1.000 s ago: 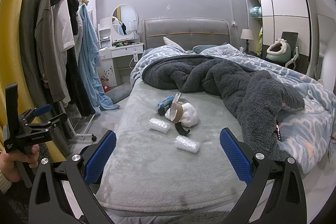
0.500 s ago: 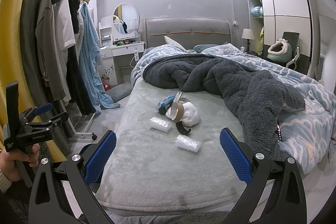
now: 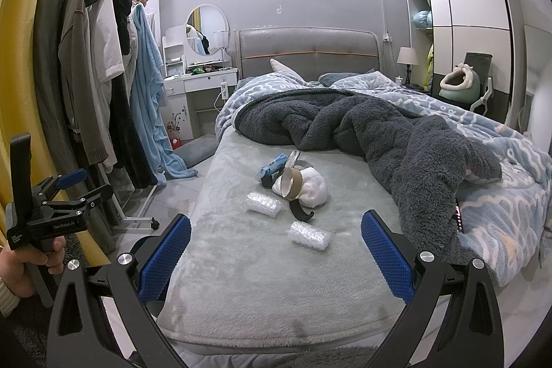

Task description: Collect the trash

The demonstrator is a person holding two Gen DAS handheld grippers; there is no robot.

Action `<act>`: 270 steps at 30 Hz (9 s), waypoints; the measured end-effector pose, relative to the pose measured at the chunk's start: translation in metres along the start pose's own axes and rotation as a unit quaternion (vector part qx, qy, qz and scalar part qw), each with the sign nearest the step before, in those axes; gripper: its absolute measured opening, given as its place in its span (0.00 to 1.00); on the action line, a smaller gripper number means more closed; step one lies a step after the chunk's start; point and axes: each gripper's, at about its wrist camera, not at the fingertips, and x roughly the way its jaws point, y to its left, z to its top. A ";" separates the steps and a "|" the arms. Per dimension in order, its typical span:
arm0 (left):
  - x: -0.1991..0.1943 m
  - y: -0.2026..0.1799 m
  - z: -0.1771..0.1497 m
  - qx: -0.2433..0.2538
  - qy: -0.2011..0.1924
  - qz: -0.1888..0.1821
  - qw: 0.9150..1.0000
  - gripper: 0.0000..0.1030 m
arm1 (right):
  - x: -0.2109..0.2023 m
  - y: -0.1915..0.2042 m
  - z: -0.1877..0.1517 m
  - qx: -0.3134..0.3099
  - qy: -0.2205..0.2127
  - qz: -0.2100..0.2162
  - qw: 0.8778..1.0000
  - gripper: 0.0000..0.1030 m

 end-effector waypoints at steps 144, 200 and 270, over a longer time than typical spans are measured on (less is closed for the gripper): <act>0.228 0.142 -0.072 -0.120 0.299 -0.032 0.946 0.62 | 0.300 0.172 0.038 -0.055 0.184 0.218 0.957 0.60; 0.128 0.231 0.007 -0.192 0.079 0.006 0.978 0.87 | 0.357 0.277 -0.078 -0.142 0.372 0.245 0.884 0.89; 0.237 -0.074 0.033 -0.074 0.115 -0.269 0.954 0.78 | 0.254 -0.053 -0.017 -0.036 0.158 0.113 0.980 0.77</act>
